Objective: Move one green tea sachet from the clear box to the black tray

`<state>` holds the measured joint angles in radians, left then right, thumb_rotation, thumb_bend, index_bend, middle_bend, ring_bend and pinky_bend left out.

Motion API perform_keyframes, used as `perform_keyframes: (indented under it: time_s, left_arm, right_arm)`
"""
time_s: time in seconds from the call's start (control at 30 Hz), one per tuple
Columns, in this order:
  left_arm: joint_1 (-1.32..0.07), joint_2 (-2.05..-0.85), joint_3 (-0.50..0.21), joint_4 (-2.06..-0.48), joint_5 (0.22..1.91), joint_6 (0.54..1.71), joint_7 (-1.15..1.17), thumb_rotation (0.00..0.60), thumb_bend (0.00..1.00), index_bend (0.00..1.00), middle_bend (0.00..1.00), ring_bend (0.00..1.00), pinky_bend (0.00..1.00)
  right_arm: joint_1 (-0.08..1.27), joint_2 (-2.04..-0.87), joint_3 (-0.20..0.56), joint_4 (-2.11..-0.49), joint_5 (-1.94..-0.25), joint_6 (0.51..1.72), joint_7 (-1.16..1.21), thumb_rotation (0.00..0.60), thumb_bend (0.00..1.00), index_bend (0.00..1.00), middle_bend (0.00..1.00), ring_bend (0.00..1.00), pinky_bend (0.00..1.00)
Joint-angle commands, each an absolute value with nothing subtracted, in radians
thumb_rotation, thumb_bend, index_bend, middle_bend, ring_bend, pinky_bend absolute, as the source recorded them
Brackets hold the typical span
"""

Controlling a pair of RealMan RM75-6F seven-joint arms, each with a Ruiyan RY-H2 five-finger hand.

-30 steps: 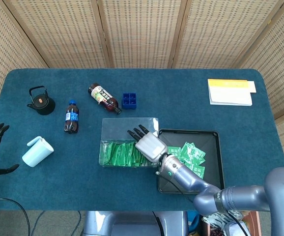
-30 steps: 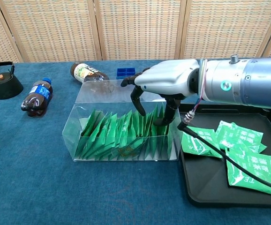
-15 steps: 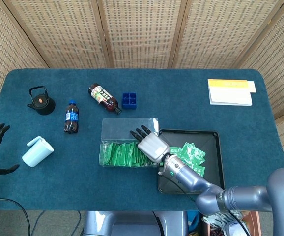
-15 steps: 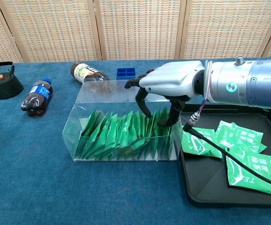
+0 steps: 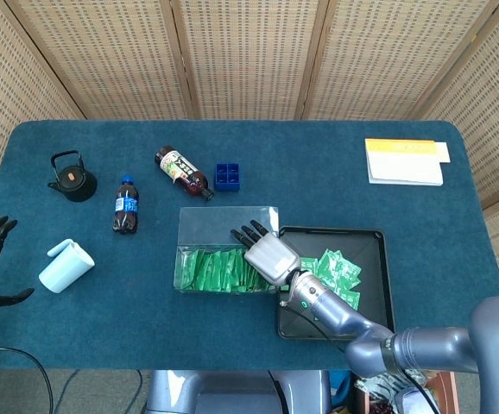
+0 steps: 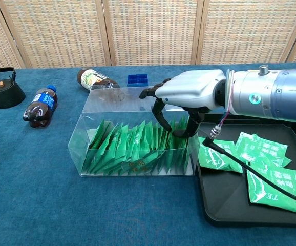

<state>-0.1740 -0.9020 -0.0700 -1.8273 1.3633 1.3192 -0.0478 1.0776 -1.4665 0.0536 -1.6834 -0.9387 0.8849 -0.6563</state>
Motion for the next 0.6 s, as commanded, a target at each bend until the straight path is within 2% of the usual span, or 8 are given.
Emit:
perform_keyframes:
  time_s: [0.03, 0.47, 0.6]
  left_arm:
    - [-0.174, -0.902, -0.07, -1.827, 1.363, 1.319, -0.047, 0.6, 0.11, 0.0, 0.0, 0.0, 0.0]
    - [-0.176, -0.904, -0.069, -1.828, 1.362, 1.317, -0.042, 0.6, 0.11, 0.0, 0.0, 0.0, 0.0]
    - [-0.177, -0.903, -0.069, -1.828, 1.36, 1.315, -0.043, 0.6, 0.11, 0.0, 0.0, 0.0, 0.0]
  right_arm:
    - [1.073, -1.466, 0.055, -1.681, -0.946, 0.886, -0.65, 0.6, 0.57, 0.58, 0.02, 0.0, 0.11]
    - [1.053, -1.471, 0.051, -1.658, -0.971, 0.875, -0.624, 0.6, 0.6, 0.6, 0.03, 0.0, 0.11]
    - [1.049, -1.475, 0.054, -1.652, -0.981, 0.879, -0.622, 0.6, 0.62, 0.63, 0.04, 0.0, 0.12]
